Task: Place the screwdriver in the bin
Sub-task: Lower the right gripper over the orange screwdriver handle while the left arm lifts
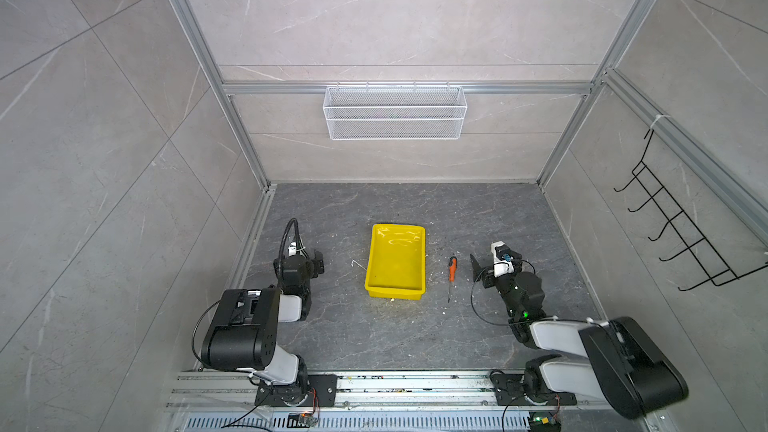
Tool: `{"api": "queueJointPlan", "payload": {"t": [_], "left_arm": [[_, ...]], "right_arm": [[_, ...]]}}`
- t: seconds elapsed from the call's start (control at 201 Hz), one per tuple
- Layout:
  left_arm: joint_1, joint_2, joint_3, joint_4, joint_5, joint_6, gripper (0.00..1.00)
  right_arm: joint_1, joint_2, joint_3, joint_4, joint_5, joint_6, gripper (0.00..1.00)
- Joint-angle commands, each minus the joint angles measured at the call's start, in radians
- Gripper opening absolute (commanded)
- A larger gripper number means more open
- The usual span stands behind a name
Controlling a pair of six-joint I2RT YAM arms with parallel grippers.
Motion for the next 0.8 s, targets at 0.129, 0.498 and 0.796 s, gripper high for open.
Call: {"api": "queueJointPlan", "payload": {"t": [0.129,0.498,0.796], "left_arm": [[0.002,-0.022,0.0,0.041,0.015,-0.001,1.0],[-0.133,-0.444,0.155,-0.558,0.126,-0.077,1.0],[-0.171,-0.69,0.278,-1.156,0.466,-0.424,1.0]], "right_arm": [[0.008,-0.406,0.229,-0.625,0.026,0.158,0.99],[-0.039,0.131,0.983,-1.702,0.378,0.723,1.0],[-0.056,0.04,0.869,-1.569,0.317,0.712,0.99]]}}
